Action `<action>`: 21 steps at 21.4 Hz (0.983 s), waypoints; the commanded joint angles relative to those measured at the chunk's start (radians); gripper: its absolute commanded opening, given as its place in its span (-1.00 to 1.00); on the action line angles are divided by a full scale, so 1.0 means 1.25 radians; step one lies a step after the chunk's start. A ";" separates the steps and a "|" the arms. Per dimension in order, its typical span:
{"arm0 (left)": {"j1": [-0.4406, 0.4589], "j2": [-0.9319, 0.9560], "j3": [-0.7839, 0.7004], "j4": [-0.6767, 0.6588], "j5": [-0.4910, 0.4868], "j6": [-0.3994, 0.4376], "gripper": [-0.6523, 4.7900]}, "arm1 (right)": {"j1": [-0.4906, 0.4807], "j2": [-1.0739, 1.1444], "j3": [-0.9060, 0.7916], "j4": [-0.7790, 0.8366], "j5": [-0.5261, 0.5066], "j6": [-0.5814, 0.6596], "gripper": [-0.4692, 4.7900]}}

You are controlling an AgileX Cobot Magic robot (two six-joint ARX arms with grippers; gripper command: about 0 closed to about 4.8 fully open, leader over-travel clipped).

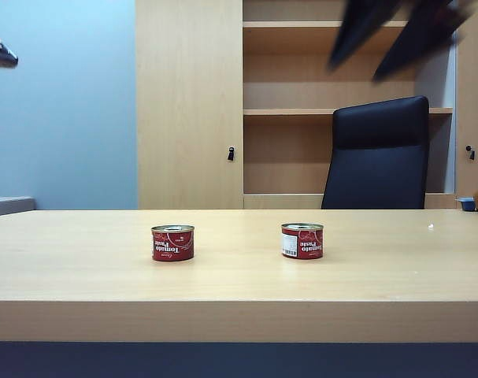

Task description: Stack a can of tomatoes on the right onto the can of tomatoes on the left.

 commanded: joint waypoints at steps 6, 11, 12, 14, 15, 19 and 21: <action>0.000 -0.013 0.027 -0.076 -0.019 0.035 -0.78 | 0.043 0.444 0.301 -0.085 0.084 -0.044 0.86; -0.001 -0.017 0.027 -0.101 0.001 0.031 -0.78 | 0.043 0.504 0.315 -0.070 0.078 -0.044 0.90; -0.001 -0.017 0.027 -0.106 0.006 0.031 -0.78 | 0.043 0.516 0.315 -0.067 0.070 -0.044 0.96; -0.001 -0.017 0.027 -0.117 0.007 0.032 -0.78 | 0.044 0.535 0.315 -0.070 0.061 -0.043 0.99; 0.000 -0.017 0.027 -0.120 0.007 0.032 -0.78 | 0.046 0.545 0.315 -0.080 0.063 -0.043 0.99; 0.000 -0.017 0.027 -0.123 0.007 0.032 -0.78 | 0.047 0.557 0.315 -0.114 0.065 -0.043 0.94; 0.000 -0.017 0.027 -0.123 0.007 0.032 -0.78 | 0.047 0.560 0.315 -0.130 0.066 -0.043 0.74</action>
